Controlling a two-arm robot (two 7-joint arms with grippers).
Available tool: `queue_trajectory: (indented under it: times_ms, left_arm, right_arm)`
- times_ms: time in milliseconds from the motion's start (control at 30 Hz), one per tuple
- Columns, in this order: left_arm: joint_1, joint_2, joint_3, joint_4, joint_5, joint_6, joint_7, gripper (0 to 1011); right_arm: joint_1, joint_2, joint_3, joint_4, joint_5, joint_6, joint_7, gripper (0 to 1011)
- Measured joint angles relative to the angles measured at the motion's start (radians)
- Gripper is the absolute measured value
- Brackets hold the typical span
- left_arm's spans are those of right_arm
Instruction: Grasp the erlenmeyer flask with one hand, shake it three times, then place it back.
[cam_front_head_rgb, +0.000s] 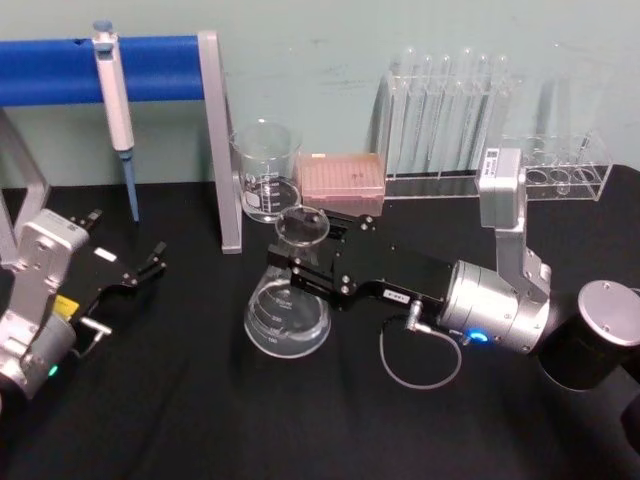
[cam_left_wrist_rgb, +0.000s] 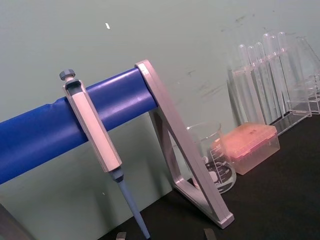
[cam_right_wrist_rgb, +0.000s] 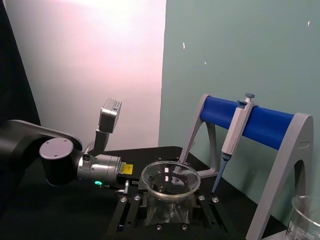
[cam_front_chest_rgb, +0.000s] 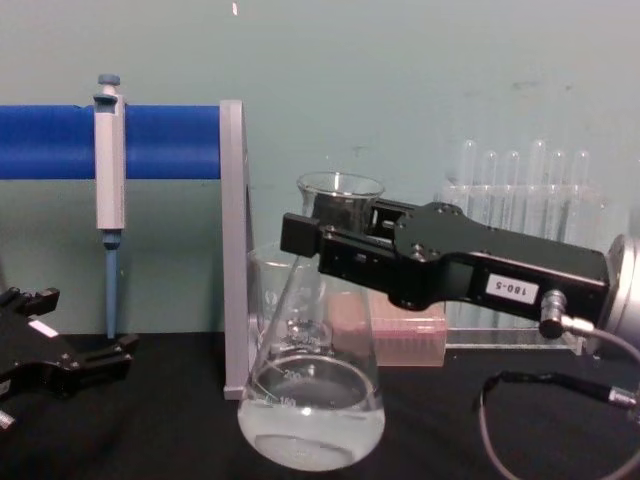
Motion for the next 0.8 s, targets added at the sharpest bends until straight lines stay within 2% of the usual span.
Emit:
queue_trajectory:
  times_ms: [133, 300, 433, 533, 567, 600, 700, 800]
  left_arm:
    - [0.000, 0.000, 0.000, 0.000, 0.000, 0.000, 0.000, 1001]
    - [0.000, 0.000, 0.000, 0.000, 0.000, 0.000, 0.000, 1001]
    - [0.000, 0.000, 0.000, 0.000, 0.000, 0.000, 0.000, 1001]
    - [0.000, 0.000, 0.000, 0.000, 0.000, 0.000, 0.000, 1001]
    - [0.000, 0.000, 0.000, 0.000, 0.000, 0.000, 0.000, 1001]
    - [0.000, 0.000, 0.000, 0.000, 0.000, 0.000, 0.000, 1001]
    - [0.000, 0.000, 0.000, 0.000, 0.000, 0.000, 0.000, 1000]
    - [0.000, 0.000, 0.000, 0.000, 0.000, 0.000, 0.000, 1001]
  right_arm:
    - [-0.004, 0.004, 0.003, -0.005, 0.000, -0.005, -0.021, 457]
    - [-0.023, 0.014, 0.035, -0.010, -0.012, -0.021, -0.086, 457]
    - [-0.045, 0.024, 0.073, -0.020, -0.029, -0.028, -0.149, 457]
    - [-0.068, 0.033, 0.111, -0.030, -0.047, -0.030, -0.208, 457]
    - [-0.082, 0.038, 0.134, -0.035, -0.054, -0.030, -0.238, 457]
    - [-0.082, 0.038, 0.134, -0.035, -0.054, -0.030, -0.238, 457]
    - [-0.117, 0.051, 0.186, -0.051, -0.068, -0.030, -0.307, 457]
    - [-0.137, 0.059, 0.215, -0.060, -0.074, -0.028, -0.338, 457]
